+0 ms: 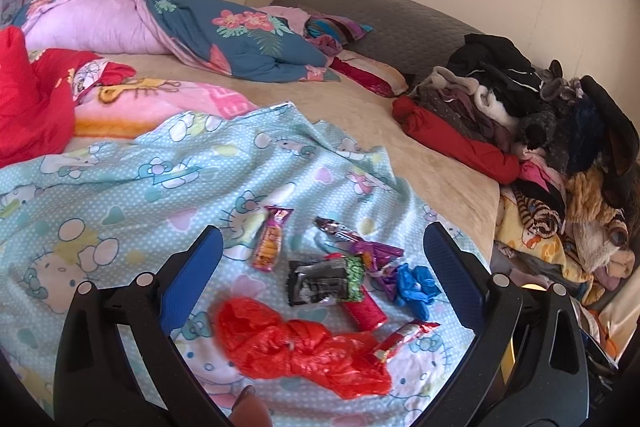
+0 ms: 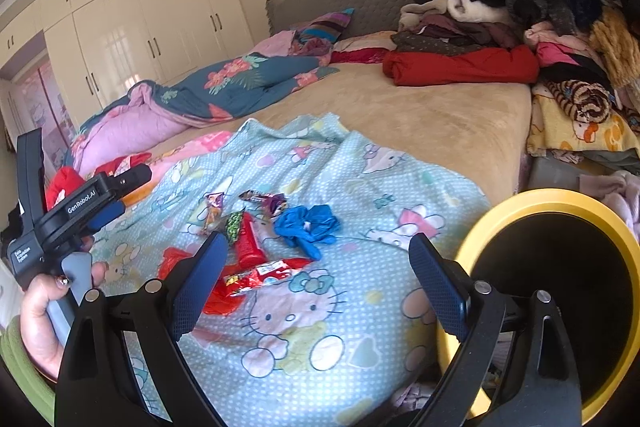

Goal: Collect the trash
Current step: 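Move both tools back from bin toward remaining trash on blanket, then grasp black snack packet with left tool while right tool grasps red wrapper strip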

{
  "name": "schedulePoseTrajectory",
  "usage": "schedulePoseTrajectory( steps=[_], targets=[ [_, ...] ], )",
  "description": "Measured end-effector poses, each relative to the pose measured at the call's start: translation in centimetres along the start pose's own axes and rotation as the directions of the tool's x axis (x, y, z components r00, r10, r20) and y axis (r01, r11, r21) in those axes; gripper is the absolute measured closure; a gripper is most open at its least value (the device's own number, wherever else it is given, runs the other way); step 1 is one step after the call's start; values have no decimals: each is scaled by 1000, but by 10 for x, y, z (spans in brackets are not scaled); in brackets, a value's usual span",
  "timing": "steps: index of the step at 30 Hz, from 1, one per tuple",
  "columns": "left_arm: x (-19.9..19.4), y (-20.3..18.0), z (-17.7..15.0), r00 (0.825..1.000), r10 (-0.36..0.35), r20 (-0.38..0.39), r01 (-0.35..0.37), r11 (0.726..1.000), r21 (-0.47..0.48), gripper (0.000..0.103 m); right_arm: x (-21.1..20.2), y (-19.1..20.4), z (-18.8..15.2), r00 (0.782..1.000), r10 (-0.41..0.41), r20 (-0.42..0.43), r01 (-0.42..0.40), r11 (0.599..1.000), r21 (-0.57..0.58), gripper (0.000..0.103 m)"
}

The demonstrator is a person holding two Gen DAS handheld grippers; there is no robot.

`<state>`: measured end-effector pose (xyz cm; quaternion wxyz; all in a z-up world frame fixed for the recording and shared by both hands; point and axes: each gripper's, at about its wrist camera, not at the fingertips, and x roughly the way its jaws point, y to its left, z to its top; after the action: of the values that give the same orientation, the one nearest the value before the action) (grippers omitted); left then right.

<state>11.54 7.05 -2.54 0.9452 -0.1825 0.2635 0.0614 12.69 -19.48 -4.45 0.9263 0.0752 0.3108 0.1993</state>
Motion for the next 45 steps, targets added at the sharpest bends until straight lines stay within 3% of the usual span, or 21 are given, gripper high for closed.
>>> schedulePoseTrajectory(
  steps=[11, 21, 26, 33, 36, 38, 45],
  targets=[
    [24, 27, -6, 996, -17, -84, 13, 999, -48, 11, 50, 16, -6, 997, -9, -80, 8, 1000, -8, 14],
    [73, 11, -20, 969, -92, -230, 85, 996, -40, 12, 98, 17, -14, 986, -15, -165, 24, 998, 54, 14],
    [96, 3, -25, 954, -91, -286, 89, 996, -17, 14, 121, 6, -23, 972, 33, -234, 5, 987, 160, 26],
    [117, 1, -32, 944, -53, -326, 55, 998, -1, 19, 133, 5, -31, 961, 65, -267, -24, 988, 154, 46],
    [125, 3, -36, 939, -38, -343, 36, 999, -13, 24, 134, 4, -33, 961, 71, -266, -35, 990, 136, 69],
    [128, 5, -38, 938, -29, -347, 24, 1000, -17, 29, 134, 2, -36, 963, 54, -266, -25, 994, 110, 90],
    [126, 6, -44, 939, -36, -341, 28, 999, -27, 44, 129, -7, -40, 965, 85, -246, -55, 990, 126, 95]
  ],
)
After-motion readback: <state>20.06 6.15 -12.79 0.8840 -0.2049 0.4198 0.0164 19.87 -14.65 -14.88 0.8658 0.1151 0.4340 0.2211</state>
